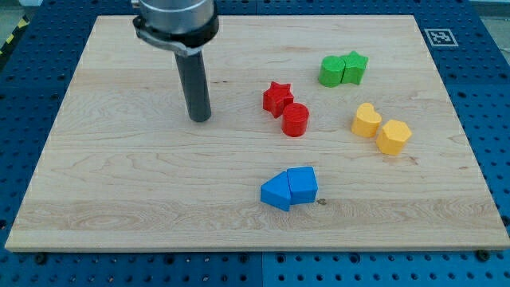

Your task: Push the red star and red circle towards the down

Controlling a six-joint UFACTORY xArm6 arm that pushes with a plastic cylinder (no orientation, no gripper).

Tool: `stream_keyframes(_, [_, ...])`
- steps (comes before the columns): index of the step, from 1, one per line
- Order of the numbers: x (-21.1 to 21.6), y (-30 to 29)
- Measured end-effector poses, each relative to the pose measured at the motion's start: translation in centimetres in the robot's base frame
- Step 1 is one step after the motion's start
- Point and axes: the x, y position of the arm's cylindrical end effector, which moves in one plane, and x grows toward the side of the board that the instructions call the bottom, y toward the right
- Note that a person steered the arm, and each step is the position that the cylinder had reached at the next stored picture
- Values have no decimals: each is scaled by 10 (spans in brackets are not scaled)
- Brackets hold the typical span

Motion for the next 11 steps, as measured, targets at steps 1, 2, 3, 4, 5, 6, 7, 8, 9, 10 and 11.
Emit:
stream_keyframes(1, [0,0])
stream_keyframes(2, [0,0])
stream_keyframes(3, [-34,-33])
stream_keyframes(4, [-63,-31])
stream_keyframes(5, [-62,15])
stream_keyframes(6, [-62,26])
stream_keyframes(7, [-62,26])
stream_keyframes(8, [-72,-6])
stream_keyframes(9, [-57,1])
stream_keyframes(10, [-32,83])
stream_keyframes(11, [-25,164])
